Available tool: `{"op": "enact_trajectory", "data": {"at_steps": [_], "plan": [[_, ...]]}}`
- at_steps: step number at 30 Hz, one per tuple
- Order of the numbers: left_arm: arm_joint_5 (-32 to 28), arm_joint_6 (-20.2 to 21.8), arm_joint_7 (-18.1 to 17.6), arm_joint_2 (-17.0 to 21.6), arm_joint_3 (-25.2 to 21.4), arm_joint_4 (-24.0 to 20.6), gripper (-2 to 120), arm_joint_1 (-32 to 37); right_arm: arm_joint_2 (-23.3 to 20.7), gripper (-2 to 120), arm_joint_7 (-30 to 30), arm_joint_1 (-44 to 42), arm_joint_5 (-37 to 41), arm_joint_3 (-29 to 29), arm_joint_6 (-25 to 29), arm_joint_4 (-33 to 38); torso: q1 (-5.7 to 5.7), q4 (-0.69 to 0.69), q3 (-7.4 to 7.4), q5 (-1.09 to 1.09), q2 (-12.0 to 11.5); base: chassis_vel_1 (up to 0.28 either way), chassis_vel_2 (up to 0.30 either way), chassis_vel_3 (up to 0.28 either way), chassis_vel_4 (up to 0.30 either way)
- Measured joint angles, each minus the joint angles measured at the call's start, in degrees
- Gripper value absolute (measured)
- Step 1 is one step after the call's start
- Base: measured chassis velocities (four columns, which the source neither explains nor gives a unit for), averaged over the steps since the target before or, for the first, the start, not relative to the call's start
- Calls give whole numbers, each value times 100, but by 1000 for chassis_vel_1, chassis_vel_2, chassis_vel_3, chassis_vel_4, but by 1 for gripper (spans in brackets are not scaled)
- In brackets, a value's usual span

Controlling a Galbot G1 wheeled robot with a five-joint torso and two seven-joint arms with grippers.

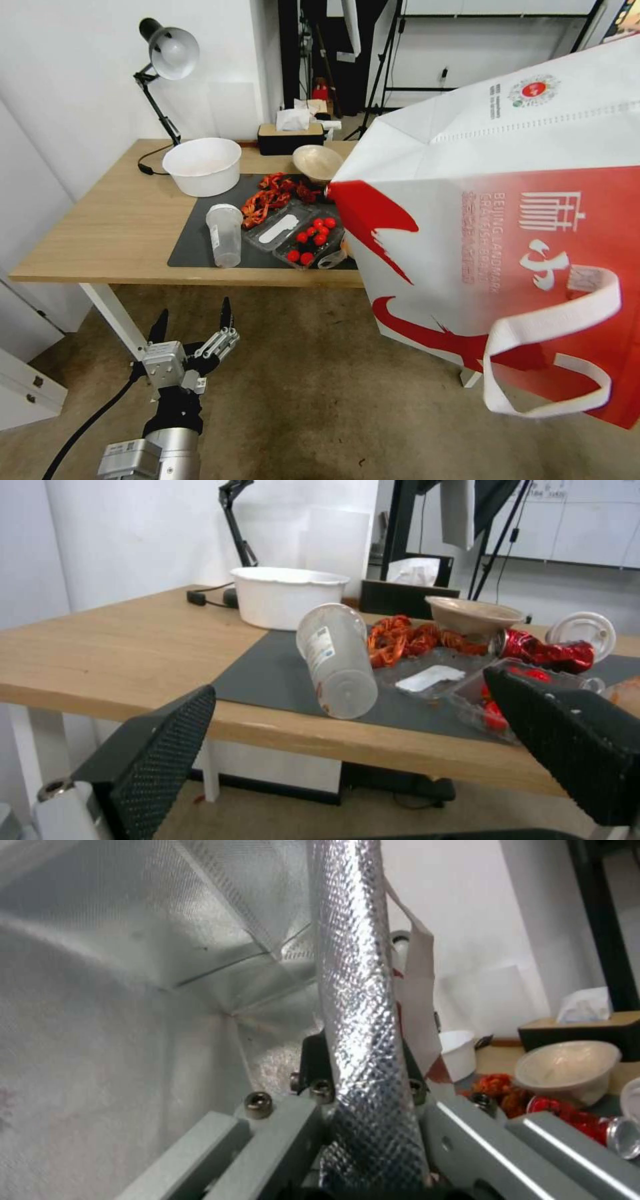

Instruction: Pick up the food delivery bag from the floor and place it on the table.

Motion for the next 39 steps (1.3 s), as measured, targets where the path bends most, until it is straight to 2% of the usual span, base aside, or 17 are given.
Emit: {"op": "enact_trajectory", "data": {"at_steps": [6,13,26,32,33,36,37,39], "plan": [[-19,-21,-5,13,20,45,100,-23,0,0,386,44,187,-92,165,109,-1,0,-1,0,-1,0,0,0,0],[-35,-58,-28,41,28,96,100,-64,21,0,1170,51,319,-183,475,333,-1,0,-1,0,-2,0,0,0,0],[-87,-68,-57,79,22,146,100,-108,-37,0,1851,112,315,-272,743,440,-2,0,-2,0,-2,0,0,0,0],[-99,-70,-63,82,17,146,100,-128,-80,0,2736,140,308,-293,1073,634,-2,0,-2,0,-3,0,0,0,0],[-99,-70,-63,82,17,146,100,-128,-80,0,2736,140,308,-293,1073,634,-2,0,-2,0,-3,0,0,0,0],[-99,-70,-63,82,18,146,100,-121,-87,0,3296,125,264,-268,1132,769,-2,0,-2,0,-3,0,0,0,0],[-99,-70,-63,82,18,146,100,-121,-87,0,3296,125,264,-268,1132,769,-2,0,-2,0,-3,0,0,0,0],[-99,-72,-63,83,16,133,100,-109,-96,0,3838,89,184,-187,1122,917,-2,0,-2,0,-3,0,0,0,0]]}}
